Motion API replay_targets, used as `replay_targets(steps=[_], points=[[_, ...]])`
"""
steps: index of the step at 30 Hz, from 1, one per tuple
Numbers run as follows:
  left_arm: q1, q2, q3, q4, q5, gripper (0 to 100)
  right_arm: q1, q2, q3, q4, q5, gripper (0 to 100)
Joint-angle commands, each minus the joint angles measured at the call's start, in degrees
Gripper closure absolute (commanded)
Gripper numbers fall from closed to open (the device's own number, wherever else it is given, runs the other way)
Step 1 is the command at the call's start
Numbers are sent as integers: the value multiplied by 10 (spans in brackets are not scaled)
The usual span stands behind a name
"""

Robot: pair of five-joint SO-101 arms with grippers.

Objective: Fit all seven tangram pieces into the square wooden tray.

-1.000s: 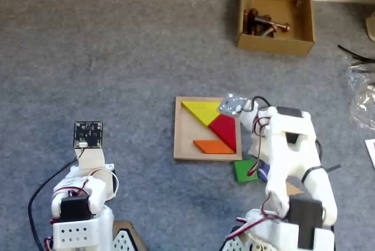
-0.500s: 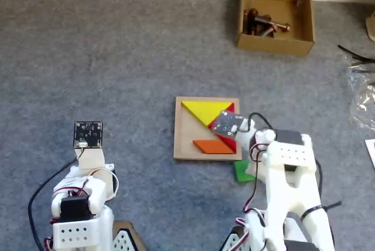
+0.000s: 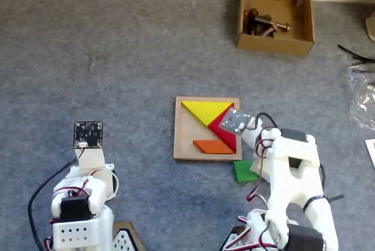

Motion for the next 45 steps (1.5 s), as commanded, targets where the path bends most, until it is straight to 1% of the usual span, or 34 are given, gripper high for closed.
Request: replay_targets(steps=[1,3,8,16,21,23,27,31,35,39,45], points=[[-5,4,12,4,1,995,22,47,-6,-66,-7,865],[-5,4,12,4,1,995,34,68,-7,-95,-7,865],[-5,4,12,4,1,995,46,80,-14,-119,-8,865],[-5,4,12,4,1,995,45,88,-57,-124,-8,865],[-5,4,12,4,1,995,42,89,-95,-124,-57,865],[-5,4,12,4,1,995,42,89,-105,-124,-61,865],[-5,4,12,4,1,995,34,90,-104,-133,-62,865],[-5,4,12,4,1,995,33,95,-86,-201,-64,865],[-5,4,12,4,1,995,32,145,-54,-204,-64,865],[-5,4,12,4,1,995,34,199,-64,-204,-64,865],[-5,4,12,4,1,995,36,211,-64,-202,-65,865]])
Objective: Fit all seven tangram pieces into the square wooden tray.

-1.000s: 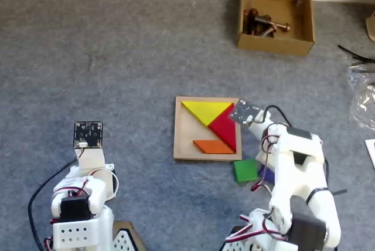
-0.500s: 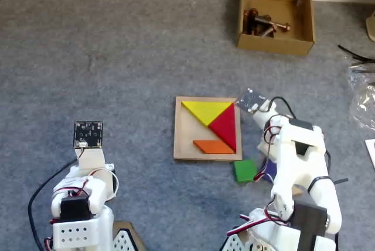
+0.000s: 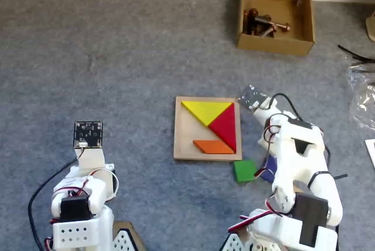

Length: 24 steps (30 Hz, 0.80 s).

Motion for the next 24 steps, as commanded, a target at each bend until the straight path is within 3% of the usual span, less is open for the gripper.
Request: replay_targets(steps=[1,8,15,24], points=[[-5,4,12,4,1,995,-3,37,7,0,-11,865],[-5,4,12,4,1,995,-7,-24,-16,40,-161,865],[-5,4,12,4,1,995,-30,-131,-41,212,-178,865],[-5,4,12,4,1,995,-78,-189,-37,219,-367,865]])
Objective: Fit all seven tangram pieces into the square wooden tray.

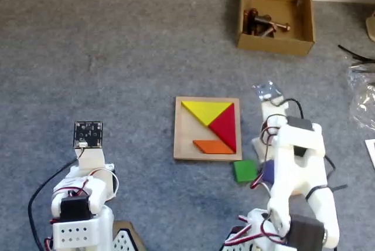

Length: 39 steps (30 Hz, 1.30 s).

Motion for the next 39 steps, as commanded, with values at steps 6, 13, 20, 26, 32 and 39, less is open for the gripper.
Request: replay_targets(steps=[6,13,20,26,32,39], points=[[-5,4,12,4,1,995,-96,-35,-19,8,-149,865],[-5,4,12,4,1,995,-71,-28,-36,-29,-156,865],[-5,4,12,4,1,995,-14,-27,-40,-112,-187,865],[-5,4,12,4,1,995,-9,-22,-40,-146,-188,909],[-5,4,12,4,1,995,36,71,-91,-142,-189,957],[-5,4,12,4,1,995,47,116,-115,-135,-189,956]])
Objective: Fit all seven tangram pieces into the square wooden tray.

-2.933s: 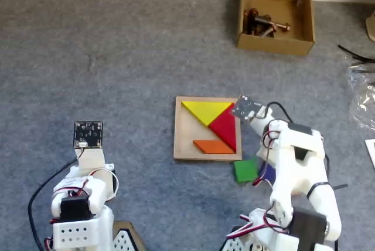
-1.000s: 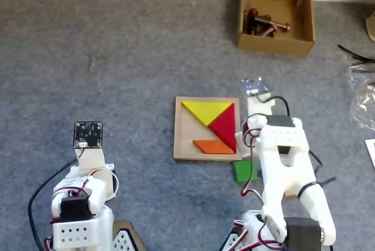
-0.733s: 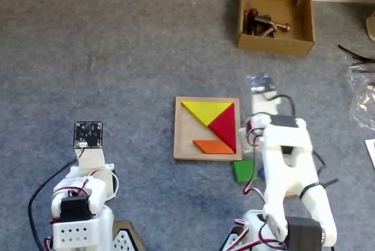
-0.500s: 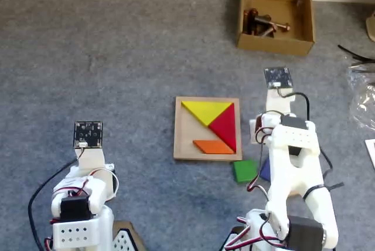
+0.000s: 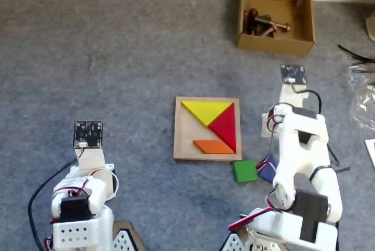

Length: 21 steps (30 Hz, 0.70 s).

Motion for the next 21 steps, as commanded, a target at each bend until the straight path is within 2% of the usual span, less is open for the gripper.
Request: replay_targets(steps=[1,9,18,21], points=[[-5,4,12,4,1,995,9,-7,-39,10,-5,956],[-5,4,12,4,1,995,6,0,-125,97,-5,953],[-5,4,12,4,1,995,-14,1,-157,96,-5,953],[-5,4,12,4,1,995,-15,2,-155,59,-5,953]])
